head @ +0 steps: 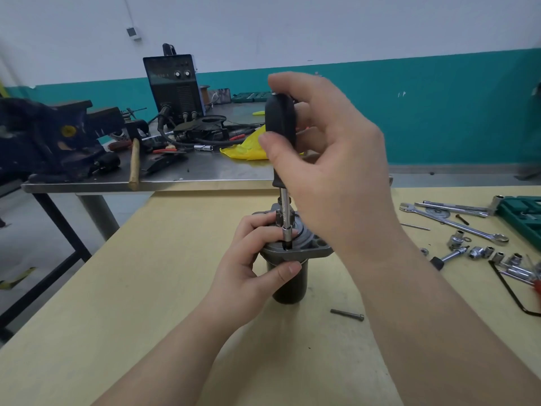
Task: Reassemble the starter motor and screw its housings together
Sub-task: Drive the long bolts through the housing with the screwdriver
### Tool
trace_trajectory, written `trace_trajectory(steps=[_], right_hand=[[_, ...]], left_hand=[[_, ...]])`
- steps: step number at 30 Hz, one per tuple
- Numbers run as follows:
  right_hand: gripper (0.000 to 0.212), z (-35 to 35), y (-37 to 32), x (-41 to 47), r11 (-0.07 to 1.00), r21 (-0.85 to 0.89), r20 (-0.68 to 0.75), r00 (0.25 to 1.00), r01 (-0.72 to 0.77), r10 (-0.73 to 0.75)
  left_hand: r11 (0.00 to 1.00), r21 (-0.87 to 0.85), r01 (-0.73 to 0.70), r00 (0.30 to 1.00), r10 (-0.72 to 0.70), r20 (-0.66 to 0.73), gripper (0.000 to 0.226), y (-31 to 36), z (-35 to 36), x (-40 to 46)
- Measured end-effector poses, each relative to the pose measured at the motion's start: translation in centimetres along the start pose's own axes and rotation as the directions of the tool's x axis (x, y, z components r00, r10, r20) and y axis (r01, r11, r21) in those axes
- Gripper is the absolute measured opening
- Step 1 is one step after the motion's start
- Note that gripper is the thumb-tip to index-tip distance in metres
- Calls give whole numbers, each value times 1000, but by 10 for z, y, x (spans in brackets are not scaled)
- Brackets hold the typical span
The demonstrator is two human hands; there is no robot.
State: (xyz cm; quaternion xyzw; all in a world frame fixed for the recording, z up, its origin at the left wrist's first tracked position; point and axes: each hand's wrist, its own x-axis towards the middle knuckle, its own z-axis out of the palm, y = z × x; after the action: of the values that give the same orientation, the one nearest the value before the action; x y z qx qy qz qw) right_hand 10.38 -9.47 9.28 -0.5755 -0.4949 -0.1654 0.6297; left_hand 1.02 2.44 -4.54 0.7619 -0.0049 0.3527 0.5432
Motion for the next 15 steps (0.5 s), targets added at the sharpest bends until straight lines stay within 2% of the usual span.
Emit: trace_trajectory(steps=[2,3,7,9,15], right_hand=[[39,3,1,-2,988,-136,-58,995,71,-80],[41,4,1,-2,988,-135,-56,995,71,-79],[41,-1,1,3,978,173,114,989,-114,95],[41,-6,3,5,967,220,150,984,-129,97],[35,-3,1,3,1000,11,-17,1000,11,-10]], left_hand=[[1000,-9,23,1000,-23,1,33,0,0,0],[1000,-9,22,1000,-22,6,34,0,-1,-1],[1000,4,-12,1000,12,8,33,1,0,0],[1000,6,-12,1000,12,2,35,0,0,0],[1000,7,-7,1000,7,9,33,-1,0,0]])
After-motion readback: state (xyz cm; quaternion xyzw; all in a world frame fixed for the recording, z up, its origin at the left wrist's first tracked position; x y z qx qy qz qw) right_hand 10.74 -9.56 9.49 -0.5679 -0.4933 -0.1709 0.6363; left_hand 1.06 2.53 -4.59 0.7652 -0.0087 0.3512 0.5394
